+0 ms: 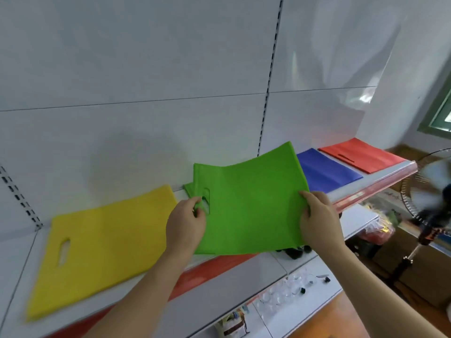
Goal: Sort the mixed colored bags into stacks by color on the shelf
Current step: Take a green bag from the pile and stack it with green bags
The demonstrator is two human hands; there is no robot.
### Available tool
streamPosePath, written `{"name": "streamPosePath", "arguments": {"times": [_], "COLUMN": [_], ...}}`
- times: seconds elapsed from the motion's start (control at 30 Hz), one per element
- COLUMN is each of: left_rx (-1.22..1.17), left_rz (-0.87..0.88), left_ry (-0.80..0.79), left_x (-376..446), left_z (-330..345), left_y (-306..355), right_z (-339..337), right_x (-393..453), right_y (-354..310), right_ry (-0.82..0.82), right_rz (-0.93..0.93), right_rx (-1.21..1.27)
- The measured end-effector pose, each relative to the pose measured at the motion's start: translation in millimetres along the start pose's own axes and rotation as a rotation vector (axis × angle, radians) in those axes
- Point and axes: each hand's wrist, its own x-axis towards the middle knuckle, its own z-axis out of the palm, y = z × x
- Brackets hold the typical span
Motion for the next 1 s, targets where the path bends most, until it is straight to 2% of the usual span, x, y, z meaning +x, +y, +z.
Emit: {"name": "streamPosePath", "arguments": {"times": [0.33,0.47,0.57,0.8,1.0], "left_rx": [0.254,0.360,0.484,0.766,0.818], "left_rz": [-0.194,-0.301,-0.301,-0.289,-0.298], "left_ry": [0.091,0.113,0.083,-0.002,-0.033], "left_x": [14,15,13,11,13], "left_z": [49,65,74,85,88], "left_y": [8,11,13,16,16], "right_z": [54,73,84,96,99], "right_x": [103,125,129,135,136], "right_y": [38,49,56,62,60], "right_ry": [-0.211,-0.379,-0.449,-0.529,-0.572], "right_rz": [-0.205,-0.293,-0.358,-0.352,-0.385], "right_rx": [0.051,-0.026,-0.108,-0.172,-0.241]}}
